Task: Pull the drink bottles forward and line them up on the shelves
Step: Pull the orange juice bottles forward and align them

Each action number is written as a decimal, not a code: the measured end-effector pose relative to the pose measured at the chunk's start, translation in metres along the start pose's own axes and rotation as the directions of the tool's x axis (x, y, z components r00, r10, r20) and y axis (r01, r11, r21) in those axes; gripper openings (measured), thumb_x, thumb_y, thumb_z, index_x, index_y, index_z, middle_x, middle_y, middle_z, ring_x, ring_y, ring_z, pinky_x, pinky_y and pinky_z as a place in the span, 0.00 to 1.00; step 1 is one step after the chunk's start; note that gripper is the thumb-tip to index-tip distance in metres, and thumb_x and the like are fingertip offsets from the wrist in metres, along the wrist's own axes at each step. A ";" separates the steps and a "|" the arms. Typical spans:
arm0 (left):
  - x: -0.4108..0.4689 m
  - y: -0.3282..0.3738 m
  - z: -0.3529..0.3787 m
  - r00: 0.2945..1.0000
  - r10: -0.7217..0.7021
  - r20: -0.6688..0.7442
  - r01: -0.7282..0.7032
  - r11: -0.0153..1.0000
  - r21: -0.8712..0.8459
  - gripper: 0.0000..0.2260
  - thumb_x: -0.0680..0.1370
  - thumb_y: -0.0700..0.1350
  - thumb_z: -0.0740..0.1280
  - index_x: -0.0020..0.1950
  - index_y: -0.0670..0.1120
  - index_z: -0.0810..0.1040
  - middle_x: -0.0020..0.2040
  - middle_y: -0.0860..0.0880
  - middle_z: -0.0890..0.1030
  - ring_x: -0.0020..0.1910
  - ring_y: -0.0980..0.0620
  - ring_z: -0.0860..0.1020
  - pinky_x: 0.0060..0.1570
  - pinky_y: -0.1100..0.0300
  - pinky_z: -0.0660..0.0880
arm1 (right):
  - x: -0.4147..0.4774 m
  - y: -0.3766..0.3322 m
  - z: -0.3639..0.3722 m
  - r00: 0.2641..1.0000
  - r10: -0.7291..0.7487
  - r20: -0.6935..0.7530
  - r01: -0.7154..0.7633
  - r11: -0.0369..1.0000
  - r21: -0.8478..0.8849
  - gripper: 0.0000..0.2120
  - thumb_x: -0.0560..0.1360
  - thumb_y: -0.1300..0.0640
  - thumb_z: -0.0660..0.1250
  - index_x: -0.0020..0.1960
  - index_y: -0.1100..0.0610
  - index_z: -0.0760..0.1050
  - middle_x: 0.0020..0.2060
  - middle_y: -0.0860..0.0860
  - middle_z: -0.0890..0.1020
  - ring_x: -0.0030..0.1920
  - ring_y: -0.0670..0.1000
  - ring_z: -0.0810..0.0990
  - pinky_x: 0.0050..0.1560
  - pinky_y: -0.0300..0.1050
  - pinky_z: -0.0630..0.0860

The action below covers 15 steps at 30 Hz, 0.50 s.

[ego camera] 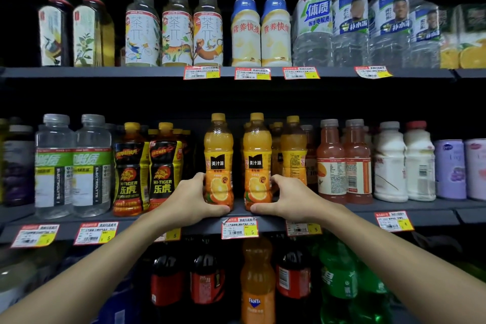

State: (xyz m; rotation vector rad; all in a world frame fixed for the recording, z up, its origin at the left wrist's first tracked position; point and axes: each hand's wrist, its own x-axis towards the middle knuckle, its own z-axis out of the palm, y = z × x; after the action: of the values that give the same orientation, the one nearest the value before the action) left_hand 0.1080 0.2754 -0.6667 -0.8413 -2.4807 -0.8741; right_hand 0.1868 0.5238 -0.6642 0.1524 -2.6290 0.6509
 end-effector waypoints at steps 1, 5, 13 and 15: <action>-0.001 -0.001 -0.002 1.000 0.009 0.009 -0.009 1.000 0.001 0.42 0.63 0.65 0.78 0.70 0.51 0.66 0.57 0.57 0.76 0.51 0.60 0.74 0.41 0.72 0.69 | 0.000 0.001 -0.001 1.000 -0.001 -0.003 0.001 1.000 -0.013 0.43 0.64 0.30 0.76 0.71 0.50 0.69 0.62 0.45 0.78 0.59 0.46 0.78 0.59 0.46 0.78; -0.004 -0.003 -0.004 0.998 0.043 0.049 -0.041 0.999 -0.030 0.45 0.62 0.67 0.77 0.72 0.52 0.64 0.65 0.54 0.76 0.56 0.59 0.74 0.51 0.67 0.72 | 0.003 0.003 -0.003 0.999 -0.018 0.038 0.018 1.000 0.002 0.48 0.61 0.29 0.77 0.73 0.49 0.65 0.66 0.45 0.76 0.63 0.47 0.76 0.61 0.44 0.76; -0.002 -0.006 0.003 0.998 0.068 -0.001 -0.068 0.996 -0.058 0.44 0.62 0.65 0.78 0.71 0.50 0.65 0.62 0.54 0.77 0.56 0.58 0.75 0.53 0.65 0.74 | 0.004 0.008 0.003 0.998 -0.048 0.032 0.047 0.998 0.031 0.48 0.63 0.31 0.77 0.75 0.49 0.64 0.66 0.46 0.77 0.63 0.48 0.77 0.62 0.46 0.77; -0.002 -0.006 0.003 0.996 0.089 -0.009 -0.090 0.994 -0.058 0.43 0.62 0.65 0.78 0.71 0.51 0.65 0.60 0.56 0.77 0.54 0.59 0.75 0.49 0.68 0.74 | 0.004 0.008 0.001 0.998 -0.055 0.035 0.054 0.998 0.020 0.48 0.62 0.31 0.77 0.75 0.50 0.64 0.66 0.46 0.76 0.63 0.48 0.76 0.62 0.46 0.77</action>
State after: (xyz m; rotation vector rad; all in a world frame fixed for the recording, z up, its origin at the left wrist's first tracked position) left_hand 0.1051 0.2726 -0.6727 -0.9603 -2.4024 -0.9199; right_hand 0.1806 0.5302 -0.6669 0.2421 -2.6433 0.6601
